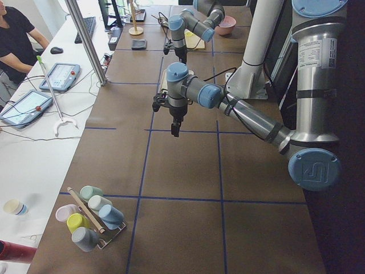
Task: Stack pink bowl on green and place spoon
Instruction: 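Lift the white spoon with the right gripper and carry it over the pink bowl, then lower the spoon into the pink bowl and open the right gripper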
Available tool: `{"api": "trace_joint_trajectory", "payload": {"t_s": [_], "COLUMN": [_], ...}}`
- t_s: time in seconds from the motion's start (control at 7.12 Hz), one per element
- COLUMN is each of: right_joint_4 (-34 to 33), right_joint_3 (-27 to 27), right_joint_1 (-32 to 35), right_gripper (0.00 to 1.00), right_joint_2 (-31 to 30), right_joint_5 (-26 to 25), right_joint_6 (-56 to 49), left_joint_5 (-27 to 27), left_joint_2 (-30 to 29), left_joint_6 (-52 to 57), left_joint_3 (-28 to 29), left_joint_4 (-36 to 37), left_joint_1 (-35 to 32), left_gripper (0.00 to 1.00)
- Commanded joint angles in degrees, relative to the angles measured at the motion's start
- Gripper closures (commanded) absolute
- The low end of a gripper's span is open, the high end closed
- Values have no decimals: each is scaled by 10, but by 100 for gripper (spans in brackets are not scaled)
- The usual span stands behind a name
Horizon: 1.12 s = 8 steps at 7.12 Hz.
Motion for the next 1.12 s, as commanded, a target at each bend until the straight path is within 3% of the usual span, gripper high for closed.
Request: {"api": "trace_joint_trajectory", "payload": {"t_s": [0.0,0.42,0.56,0.7,0.84,0.98], "right_joint_4": [1,0,0,2,1,-1], "right_joint_3": [-2,3,3,5,6,16], "right_joint_1": [0,1,1,1,1,2], "right_gripper": [98,95,77,19,2,1], "right_joint_2": [-2,-2,-2,-4,-2,-2], "right_joint_5": [0,1,1,-1,0,1], "right_joint_6": [-1,0,0,-1,0,0], "left_joint_5": [-1,-1,-1,-1,-1,-1], "left_joint_2": [0,0,0,0,0,0], "left_joint_6": [-1,-1,-1,-1,-1,-1], "left_joint_3": [2,2,2,2,2,2], "left_joint_4": [1,2,2,2,2,3], "left_joint_1": [0,0,-1,0,-1,0], "left_gripper": [0,0,0,0,0,0]}}
